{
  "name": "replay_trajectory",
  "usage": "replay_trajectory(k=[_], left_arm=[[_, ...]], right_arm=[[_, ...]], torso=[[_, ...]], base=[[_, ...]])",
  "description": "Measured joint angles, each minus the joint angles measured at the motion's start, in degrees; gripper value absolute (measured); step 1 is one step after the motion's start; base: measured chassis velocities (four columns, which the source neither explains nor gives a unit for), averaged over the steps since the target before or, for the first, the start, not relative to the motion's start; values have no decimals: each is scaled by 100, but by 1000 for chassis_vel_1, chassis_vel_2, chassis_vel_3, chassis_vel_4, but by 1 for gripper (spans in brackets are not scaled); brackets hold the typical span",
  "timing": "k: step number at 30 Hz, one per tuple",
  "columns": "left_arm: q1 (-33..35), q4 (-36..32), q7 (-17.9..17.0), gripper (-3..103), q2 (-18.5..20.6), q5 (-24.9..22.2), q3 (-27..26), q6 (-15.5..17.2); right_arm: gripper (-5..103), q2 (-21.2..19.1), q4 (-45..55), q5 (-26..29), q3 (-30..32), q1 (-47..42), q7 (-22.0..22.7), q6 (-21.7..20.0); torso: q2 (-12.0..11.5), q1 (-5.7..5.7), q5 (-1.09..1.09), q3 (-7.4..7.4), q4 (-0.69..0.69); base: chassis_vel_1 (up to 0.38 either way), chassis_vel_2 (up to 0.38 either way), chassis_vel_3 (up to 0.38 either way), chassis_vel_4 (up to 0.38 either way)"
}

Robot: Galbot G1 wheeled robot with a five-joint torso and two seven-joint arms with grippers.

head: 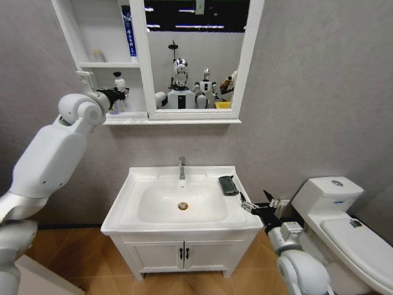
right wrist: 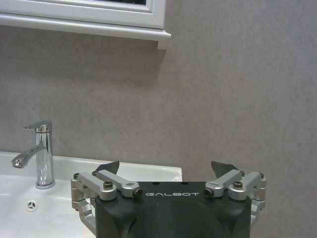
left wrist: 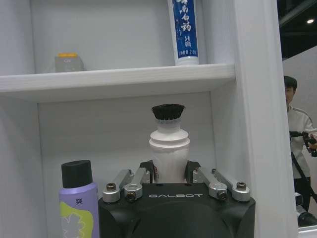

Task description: Move facial cleanser and shampoo from washbasin to cabinet, then wipe washbasin with towel.

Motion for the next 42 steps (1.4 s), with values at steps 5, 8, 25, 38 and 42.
replay_trajectory(k=[5, 8, 25, 38, 42], left_arm=[[-169, 480, 229, 32, -211, 252, 141, -160], [-257, 778, 353, 32, -313, 391, 202, -230], [-364, 1409, 539, 31, -522, 640, 288, -318], [-399, 1322, 393, 60, -495, 626, 318, -208], [-399, 1324, 336, 77, -489, 626, 320, -206]], right_arm=[[100, -10, -32, 4, 5, 17, -7, 15], [100, -5, -37, 4, -6, 42, -8, 15], [100, -25, -73, 20, 20, 81, -16, 45], [100, -30, -81, 26, 24, 73, -26, 62], [100, -25, -84, 26, 14, 76, -36, 65]], torso=[[0, 0, 0, 0, 0], [0, 0, 1, 0, 0], [1, -1, 1, 0, 1], [1, -1, 1, -1, 1], [1, -1, 0, -1, 0]], base=[[0, 0, 0, 0], [0, 0, 0, 0], [0, 0, 0, 0], [0, 0, 0, 0], [0, 0, 0, 0]])
